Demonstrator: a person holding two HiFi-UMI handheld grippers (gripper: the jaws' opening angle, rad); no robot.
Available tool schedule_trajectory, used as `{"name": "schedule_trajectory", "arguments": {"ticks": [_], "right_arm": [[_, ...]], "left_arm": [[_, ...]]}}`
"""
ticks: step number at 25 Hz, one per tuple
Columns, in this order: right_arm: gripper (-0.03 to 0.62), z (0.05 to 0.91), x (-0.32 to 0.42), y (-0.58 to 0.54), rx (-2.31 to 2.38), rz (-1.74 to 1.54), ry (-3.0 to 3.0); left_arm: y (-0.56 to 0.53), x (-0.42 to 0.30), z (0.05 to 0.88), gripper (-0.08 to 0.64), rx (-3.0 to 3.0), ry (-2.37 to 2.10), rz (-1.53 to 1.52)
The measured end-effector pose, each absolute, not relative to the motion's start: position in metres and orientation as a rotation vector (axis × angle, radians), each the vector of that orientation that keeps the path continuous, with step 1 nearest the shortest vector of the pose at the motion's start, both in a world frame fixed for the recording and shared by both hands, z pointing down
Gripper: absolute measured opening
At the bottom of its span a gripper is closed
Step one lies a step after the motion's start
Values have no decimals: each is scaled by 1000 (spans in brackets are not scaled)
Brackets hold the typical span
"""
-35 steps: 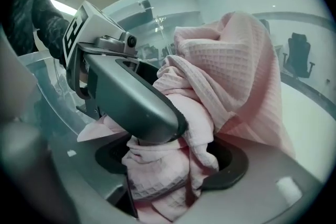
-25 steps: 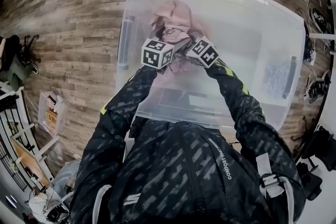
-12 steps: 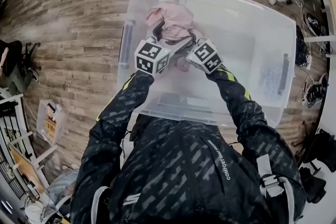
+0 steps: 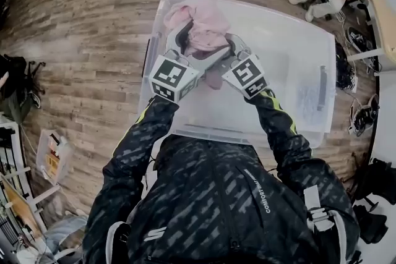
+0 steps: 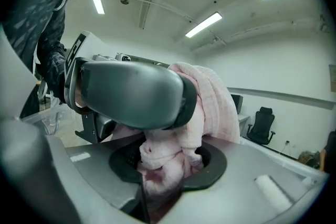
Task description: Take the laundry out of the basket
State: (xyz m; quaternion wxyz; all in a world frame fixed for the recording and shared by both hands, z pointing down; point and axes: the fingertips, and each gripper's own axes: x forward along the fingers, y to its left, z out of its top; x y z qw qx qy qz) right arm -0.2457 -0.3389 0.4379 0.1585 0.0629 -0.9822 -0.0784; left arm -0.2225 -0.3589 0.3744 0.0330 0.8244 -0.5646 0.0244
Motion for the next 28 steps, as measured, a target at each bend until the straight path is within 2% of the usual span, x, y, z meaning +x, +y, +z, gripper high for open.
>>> {"name": "schedule_trajectory", "arguments": {"ticks": [12, 15, 21, 28], "right_arm": [[137, 330, -215, -313, 368, -388, -2891], [137, 308, -211, -305, 398, -454, -2900], [137, 284, -204, -294, 480, -576, -2872], [137, 276, -193, -276, 568, -606, -2836]], "left_arm": [[-315, -186, 262, 442, 2790, -1738, -44], [-301, -183, 240, 422, 2826, -1738, -94], [-286, -179, 222, 387, 2901, -1761, -82], [-264, -169, 213, 384, 3014, -1664, -88]]}}
